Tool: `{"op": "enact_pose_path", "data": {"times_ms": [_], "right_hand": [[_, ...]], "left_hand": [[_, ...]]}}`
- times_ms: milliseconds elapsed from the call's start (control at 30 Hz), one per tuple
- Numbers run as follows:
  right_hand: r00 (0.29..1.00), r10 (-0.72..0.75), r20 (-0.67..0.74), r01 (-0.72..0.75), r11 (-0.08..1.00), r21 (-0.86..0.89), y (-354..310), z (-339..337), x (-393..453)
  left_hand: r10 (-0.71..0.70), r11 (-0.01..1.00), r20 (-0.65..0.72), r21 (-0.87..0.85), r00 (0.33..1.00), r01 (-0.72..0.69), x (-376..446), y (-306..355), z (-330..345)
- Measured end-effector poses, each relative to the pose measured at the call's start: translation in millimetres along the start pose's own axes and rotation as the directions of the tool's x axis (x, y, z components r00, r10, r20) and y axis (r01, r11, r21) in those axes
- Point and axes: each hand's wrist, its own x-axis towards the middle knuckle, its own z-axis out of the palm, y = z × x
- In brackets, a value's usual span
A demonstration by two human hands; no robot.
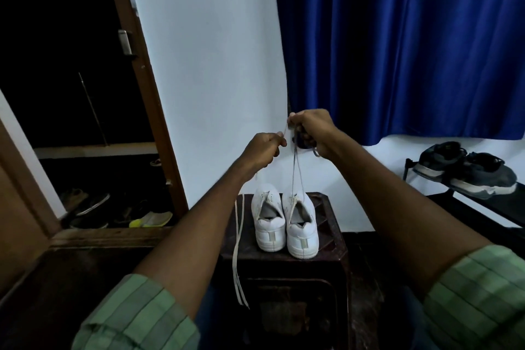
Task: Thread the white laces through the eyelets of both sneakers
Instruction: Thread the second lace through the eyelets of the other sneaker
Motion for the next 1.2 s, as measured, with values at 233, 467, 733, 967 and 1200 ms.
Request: {"op": "enact_pose_path", "data": {"times_ms": [233,467,733,967,1200], "right_hand": [[0.99,-0.121,0.07,0.116,0.99,0.077,-52.0,-6.5,4.3],[0.958,-0.286,0.028,0.286,0.958,-0.018,-77.8,-4.7,3.8],[0.983,-0.18,0.028,0.173,0.972,0.157,-89.8,-1.5,11.4],[0.98,-0.201,-0.011,0.198,0.95,0.242,-75.8,2.2,8.5],[0.974,-0.225,0.01,0.216,0.946,0.241,-80.1,-2.3,-1.0]], "left_hand": [[0.04,0.951,-0.087,-0.304,0.995,-0.065,5.8,48.7,-17.0],[0.148,0.98,-0.237,-0.099,0.96,-0.175,17.8,82.3,-25.4],[0.355,0.812,-0.253,0.56,0.9,-0.163,31.2,103.5,-49.0],[0.51,0.767,-0.353,0.599,0.785,-0.229,25.9,117.1,-61.8],[0.395,0.918,-0.327,0.105,0.859,-0.382,14.2,121.0,-66.1]]}}
